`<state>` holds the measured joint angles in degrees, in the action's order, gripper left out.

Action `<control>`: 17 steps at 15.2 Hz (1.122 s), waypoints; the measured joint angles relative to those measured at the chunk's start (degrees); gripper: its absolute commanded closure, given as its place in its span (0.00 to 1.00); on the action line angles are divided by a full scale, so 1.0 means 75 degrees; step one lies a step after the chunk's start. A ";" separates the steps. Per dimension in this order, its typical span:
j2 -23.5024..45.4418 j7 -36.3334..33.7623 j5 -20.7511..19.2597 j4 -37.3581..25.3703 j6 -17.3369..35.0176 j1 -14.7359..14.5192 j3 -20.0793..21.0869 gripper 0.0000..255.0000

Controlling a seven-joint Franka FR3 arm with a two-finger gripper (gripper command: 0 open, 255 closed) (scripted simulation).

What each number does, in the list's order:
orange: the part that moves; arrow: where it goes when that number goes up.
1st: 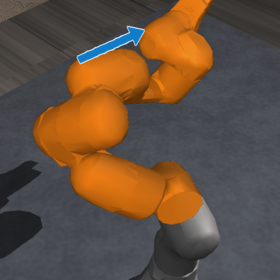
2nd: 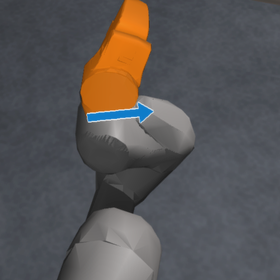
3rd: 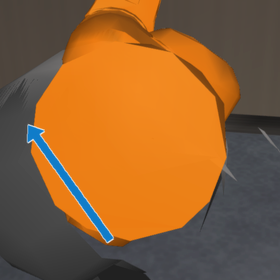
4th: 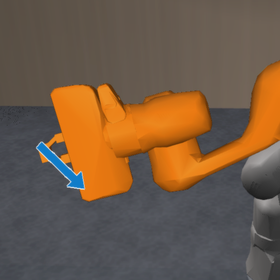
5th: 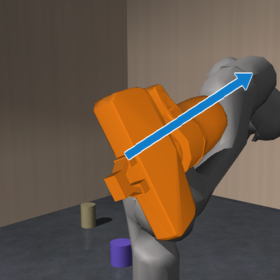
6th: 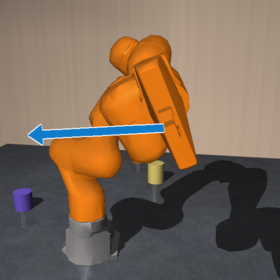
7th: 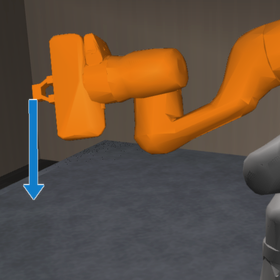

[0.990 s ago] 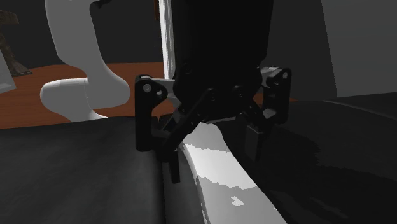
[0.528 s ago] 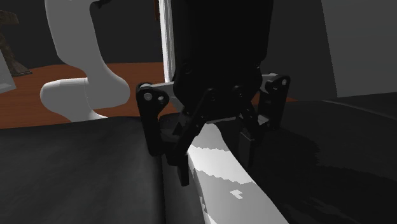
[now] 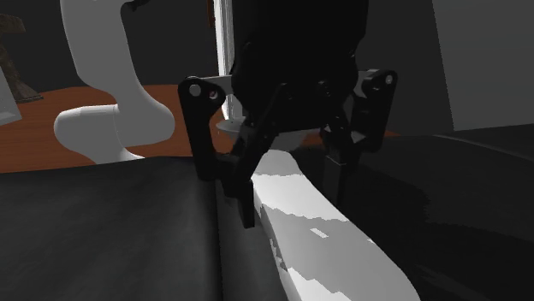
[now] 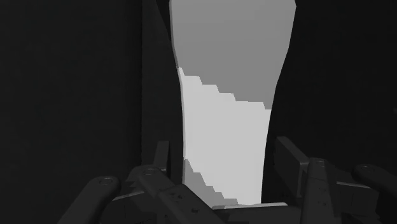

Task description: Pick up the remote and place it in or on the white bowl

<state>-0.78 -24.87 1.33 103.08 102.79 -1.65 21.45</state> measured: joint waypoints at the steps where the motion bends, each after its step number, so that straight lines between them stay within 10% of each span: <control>1: 0.0003 0.0013 -0.0001 -0.0088 -0.0086 0.0007 -0.0008 1.00; 17: 0.0271 -0.0085 -0.0105 -0.2058 -0.1805 -0.0023 0.0023 1.00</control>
<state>1.25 -25.51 0.55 87.64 89.25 -1.82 21.62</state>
